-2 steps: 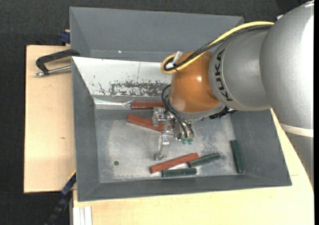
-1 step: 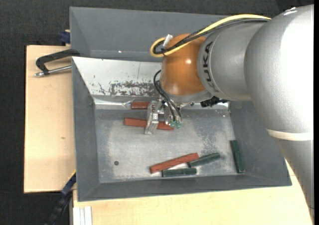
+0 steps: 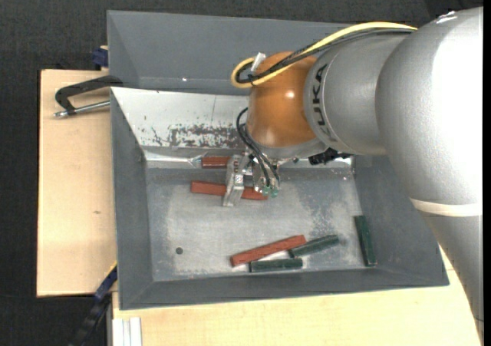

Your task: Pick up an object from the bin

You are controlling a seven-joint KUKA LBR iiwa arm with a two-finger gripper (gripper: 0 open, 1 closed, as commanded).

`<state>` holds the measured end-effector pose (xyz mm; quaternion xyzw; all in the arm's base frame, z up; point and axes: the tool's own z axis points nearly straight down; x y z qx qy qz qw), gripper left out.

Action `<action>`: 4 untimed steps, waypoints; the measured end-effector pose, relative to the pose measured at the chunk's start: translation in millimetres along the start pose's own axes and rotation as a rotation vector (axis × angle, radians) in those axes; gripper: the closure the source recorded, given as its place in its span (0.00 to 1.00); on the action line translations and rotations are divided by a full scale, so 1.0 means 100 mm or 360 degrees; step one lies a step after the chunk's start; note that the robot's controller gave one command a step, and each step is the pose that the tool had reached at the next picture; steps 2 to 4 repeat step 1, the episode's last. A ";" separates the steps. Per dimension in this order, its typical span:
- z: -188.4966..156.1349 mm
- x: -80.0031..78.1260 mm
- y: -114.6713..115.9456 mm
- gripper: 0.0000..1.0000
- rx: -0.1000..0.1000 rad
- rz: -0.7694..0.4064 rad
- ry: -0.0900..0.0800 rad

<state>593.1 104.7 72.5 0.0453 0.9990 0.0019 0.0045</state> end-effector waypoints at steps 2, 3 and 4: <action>-1.56 0.15 0.07 1.00 0.0002 0.0091 0.0003; -1.56 0.15 0.07 1.00 0.0002 0.0091 0.0003; -1.56 0.15 0.07 1.00 0.0002 0.0091 0.0003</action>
Offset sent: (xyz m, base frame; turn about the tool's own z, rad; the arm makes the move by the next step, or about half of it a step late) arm 0.0000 0.0000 0.0000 0.0000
